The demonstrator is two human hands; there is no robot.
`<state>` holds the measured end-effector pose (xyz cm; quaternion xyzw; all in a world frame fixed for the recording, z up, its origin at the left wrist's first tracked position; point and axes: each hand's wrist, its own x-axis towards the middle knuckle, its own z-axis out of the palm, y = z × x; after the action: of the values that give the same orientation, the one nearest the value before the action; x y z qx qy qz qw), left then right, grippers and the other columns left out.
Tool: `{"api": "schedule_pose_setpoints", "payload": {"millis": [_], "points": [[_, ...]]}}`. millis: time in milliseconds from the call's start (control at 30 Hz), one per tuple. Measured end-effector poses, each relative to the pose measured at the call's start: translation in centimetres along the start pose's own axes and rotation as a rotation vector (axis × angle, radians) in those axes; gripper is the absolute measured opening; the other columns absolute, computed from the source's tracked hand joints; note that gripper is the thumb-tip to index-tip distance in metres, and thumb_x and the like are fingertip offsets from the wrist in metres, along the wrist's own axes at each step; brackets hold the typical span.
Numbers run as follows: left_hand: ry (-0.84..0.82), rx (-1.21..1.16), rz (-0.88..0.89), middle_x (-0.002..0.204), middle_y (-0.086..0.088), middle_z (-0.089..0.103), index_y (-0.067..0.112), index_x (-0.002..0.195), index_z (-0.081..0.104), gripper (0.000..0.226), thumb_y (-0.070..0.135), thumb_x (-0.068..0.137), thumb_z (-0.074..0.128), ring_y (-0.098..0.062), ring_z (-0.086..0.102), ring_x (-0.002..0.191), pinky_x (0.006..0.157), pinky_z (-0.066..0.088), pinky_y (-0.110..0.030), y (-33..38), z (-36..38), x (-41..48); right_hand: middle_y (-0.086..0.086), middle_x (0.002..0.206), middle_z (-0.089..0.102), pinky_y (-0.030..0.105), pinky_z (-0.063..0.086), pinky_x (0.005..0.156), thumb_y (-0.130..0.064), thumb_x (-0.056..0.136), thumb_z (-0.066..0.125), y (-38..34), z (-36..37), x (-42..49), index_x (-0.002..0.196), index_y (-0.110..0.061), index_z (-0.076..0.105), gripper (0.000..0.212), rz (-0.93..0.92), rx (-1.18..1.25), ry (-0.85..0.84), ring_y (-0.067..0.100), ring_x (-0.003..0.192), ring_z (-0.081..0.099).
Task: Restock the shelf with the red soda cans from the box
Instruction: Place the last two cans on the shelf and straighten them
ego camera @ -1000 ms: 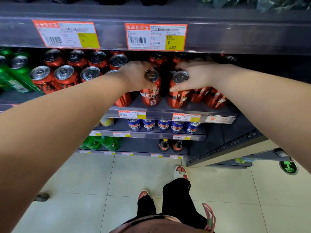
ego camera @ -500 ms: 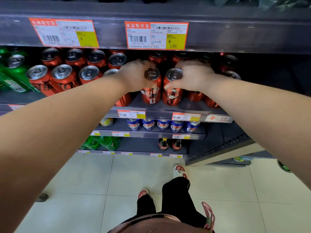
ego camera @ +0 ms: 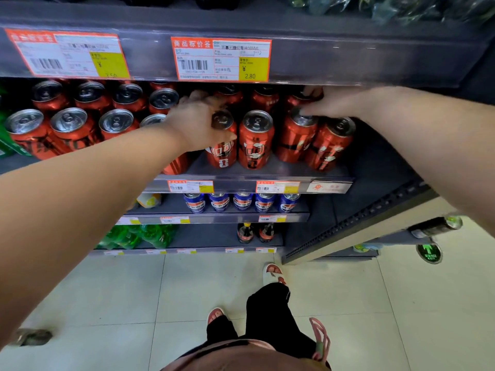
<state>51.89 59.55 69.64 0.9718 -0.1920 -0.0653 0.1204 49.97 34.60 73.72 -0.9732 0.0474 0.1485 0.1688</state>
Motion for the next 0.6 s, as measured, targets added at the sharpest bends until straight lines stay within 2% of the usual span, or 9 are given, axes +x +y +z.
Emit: {"api": "schedule_pose_setpoints", "payload": {"millis": [100,233,300,367,433,500,567,600], "points": [[-0.003,0.05,0.064,0.15,-0.013,0.03,0.034,0.145,0.029,0.079,0.051,0.077,0.066,-0.038,0.028,0.134,0.111,0.027,-0.049,1.4,-0.3,0.2,0.011,0.147,0.038,0.028,0.031,0.102,-0.028,0.082,0.07,0.7,0.8,-0.2,0.144,-0.015,0.032,0.074,-0.058,-0.173,-0.076,0.027,0.132,0.038],[-0.068,0.107,0.144,0.156,-0.002,0.022,0.042,0.144,0.027,0.074,0.053,0.08,0.063,-0.035,0.02,0.139,0.114,0.019,-0.051,3.2,0.1,0.6,0.01,0.15,0.035,0.031,0.033,0.103,-0.026,0.076,0.076,0.8,1.7,0.0,0.148,-0.021,0.024,0.089,-0.123,-0.194,-0.074,0.028,0.134,0.037],[-0.104,0.142,0.142,0.157,0.001,0.021,0.043,0.144,0.024,0.071,0.052,0.083,0.059,-0.033,0.017,0.141,0.114,0.015,-0.051,3.4,0.4,0.8,0.009,0.147,0.038,0.032,0.036,0.099,-0.036,0.074,0.076,0.9,1.6,0.1,0.144,-0.02,0.032,0.084,-0.107,-0.214,-0.049,0.027,0.131,0.039],[-0.113,0.155,0.136,0.154,0.0,0.029,0.043,0.145,0.024,0.067,0.051,0.086,0.055,-0.032,0.02,0.14,0.114,0.015,-0.05,3.4,0.7,0.9,0.008,0.134,0.048,0.03,0.038,0.083,-0.052,0.072,0.072,0.5,1.7,-0.2,0.134,-0.015,0.044,0.078,-0.1,-0.284,-0.02,0.026,0.116,0.048],[-0.109,0.139,0.125,0.15,-0.002,0.037,0.042,0.144,0.026,0.065,0.05,0.087,0.055,-0.032,0.025,0.138,0.114,0.016,-0.048,3.3,0.8,1.0,0.008,0.124,0.053,0.028,0.034,0.074,-0.063,0.071,0.066,0.2,1.9,-0.5,0.127,-0.012,0.048,0.077,-0.105,-0.34,0.021,0.023,0.1,0.049],[-0.108,0.127,0.122,0.149,-0.003,0.04,0.041,0.144,0.029,0.065,0.05,0.086,0.057,-0.032,0.027,0.137,0.114,0.016,-0.049,3.2,0.8,1.1,0.009,0.132,0.05,0.028,0.036,0.078,-0.066,0.07,0.064,0.3,2.1,-0.7,0.133,-0.014,0.042,0.085,-0.101,-0.319,0.022,0.026,0.11,0.05],[-0.117,0.119,0.117,0.149,-0.002,0.04,0.041,0.143,0.029,0.065,0.05,0.085,0.058,-0.031,0.026,0.138,0.114,0.017,-0.048,3.2,0.8,1.2,0.008,0.147,0.039,0.029,0.036,0.093,-0.06,0.069,0.07,0.5,1.8,-0.9,0.144,-0.019,0.03,0.094,-0.111,-0.268,-0.058,0.027,0.13,0.041],[-0.12,0.114,0.114,0.149,-0.002,0.04,0.041,0.143,0.029,0.065,0.05,0.086,0.058,-0.031,0.026,0.138,0.114,0.017,-0.048,3.2,0.8,1.2,0.007,0.149,0.036,0.028,0.034,0.095,-0.055,0.069,0.073,0.6,1.7,-1.0,0.145,-0.021,0.029,0.094,-0.122,-0.247,-0.1,0.026,0.133,0.038]]}}
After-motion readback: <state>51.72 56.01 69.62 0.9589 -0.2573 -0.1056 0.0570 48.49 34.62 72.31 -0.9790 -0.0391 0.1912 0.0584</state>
